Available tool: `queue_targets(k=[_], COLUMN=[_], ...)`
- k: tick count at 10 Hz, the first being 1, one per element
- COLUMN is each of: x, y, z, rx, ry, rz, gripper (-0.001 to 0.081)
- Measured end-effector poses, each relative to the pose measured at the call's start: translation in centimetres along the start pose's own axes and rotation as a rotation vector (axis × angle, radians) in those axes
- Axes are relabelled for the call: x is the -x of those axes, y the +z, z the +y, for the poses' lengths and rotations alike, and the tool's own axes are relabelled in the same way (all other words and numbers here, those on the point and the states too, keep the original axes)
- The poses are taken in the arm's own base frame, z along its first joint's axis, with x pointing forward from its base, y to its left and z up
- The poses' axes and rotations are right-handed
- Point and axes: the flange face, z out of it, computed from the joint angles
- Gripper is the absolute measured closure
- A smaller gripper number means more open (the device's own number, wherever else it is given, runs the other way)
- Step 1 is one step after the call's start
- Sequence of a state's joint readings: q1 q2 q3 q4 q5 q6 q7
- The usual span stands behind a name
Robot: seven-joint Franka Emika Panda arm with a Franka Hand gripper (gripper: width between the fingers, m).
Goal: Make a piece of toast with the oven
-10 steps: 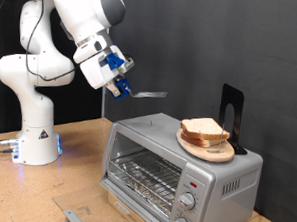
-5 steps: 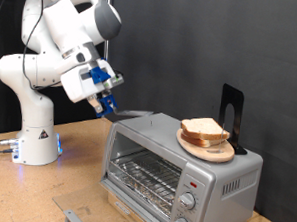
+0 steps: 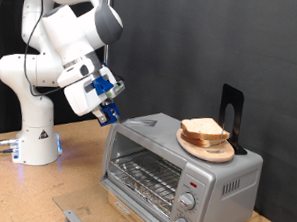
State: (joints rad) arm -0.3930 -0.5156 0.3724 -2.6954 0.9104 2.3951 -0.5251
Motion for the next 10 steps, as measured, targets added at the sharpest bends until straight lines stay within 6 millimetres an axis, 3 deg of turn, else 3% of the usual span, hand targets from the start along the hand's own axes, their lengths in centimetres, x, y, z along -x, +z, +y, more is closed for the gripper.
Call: queue_targets(k=[3, 10], x=[0.1, -2.1], y=[0.3, 1.3], z=[-0.2, -2.8], rx=[0.024, 0.059], ry=[0.026, 0.016], rz=[-0.016, -0.059], gripper=[0.0406, 0.0406])
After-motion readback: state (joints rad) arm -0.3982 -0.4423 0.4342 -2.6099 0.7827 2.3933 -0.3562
